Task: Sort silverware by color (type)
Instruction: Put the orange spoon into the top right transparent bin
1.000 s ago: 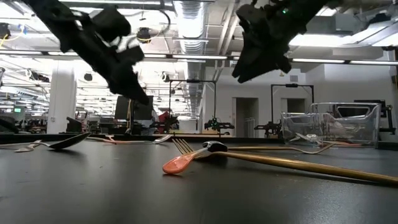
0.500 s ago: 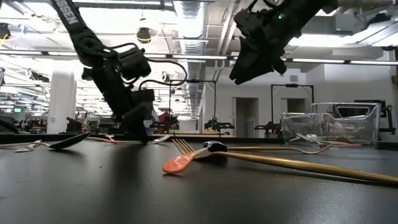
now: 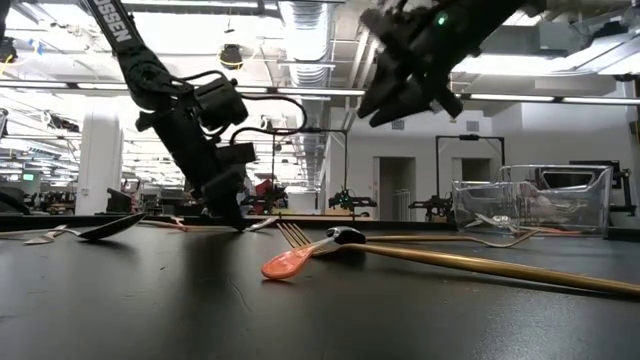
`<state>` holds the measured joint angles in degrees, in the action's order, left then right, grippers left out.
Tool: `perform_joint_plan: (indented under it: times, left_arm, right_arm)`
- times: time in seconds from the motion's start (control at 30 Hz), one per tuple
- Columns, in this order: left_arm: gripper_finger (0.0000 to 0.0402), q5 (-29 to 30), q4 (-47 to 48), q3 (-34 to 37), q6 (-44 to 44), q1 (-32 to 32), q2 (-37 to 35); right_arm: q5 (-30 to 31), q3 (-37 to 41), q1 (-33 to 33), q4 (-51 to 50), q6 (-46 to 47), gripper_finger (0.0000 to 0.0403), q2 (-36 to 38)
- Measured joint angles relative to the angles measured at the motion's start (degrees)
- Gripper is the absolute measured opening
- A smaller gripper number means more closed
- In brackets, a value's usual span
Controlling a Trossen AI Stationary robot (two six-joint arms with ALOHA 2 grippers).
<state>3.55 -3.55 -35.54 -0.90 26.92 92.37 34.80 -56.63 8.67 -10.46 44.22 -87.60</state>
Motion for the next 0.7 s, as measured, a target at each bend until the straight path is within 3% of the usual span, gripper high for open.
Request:
perform_joint_plan:
  times: [0.2,0.4,0.5,0.7]
  left_arm:
    - [0.0002,-5.56,-5.89,0.02,0.59,-5.19,-3.79]
    - [0.0001,3.11,-8.6,0.04,-11.72,-13.95,-8.79]
    - [0.0001,9.57,-8.65,0.1,-14.38,-17.46,-10.3]
    - [0.0,15.49,-8.87,0.07,-19.13,-23.06,-11.43]
  right_arm:
    - [2.52,0.06,-0.88,12.78,5.49,0.0142,-7.86]
    - [-0.68,0.06,-3.48,19.51,10.38,0.015,-14.25]
    - [-2.07,0.08,-4.14,23.6,10.09,0.0153,-16.03]
    - [-2.2,0.04,-4.69,28.32,7.73,0.0152,-16.69]
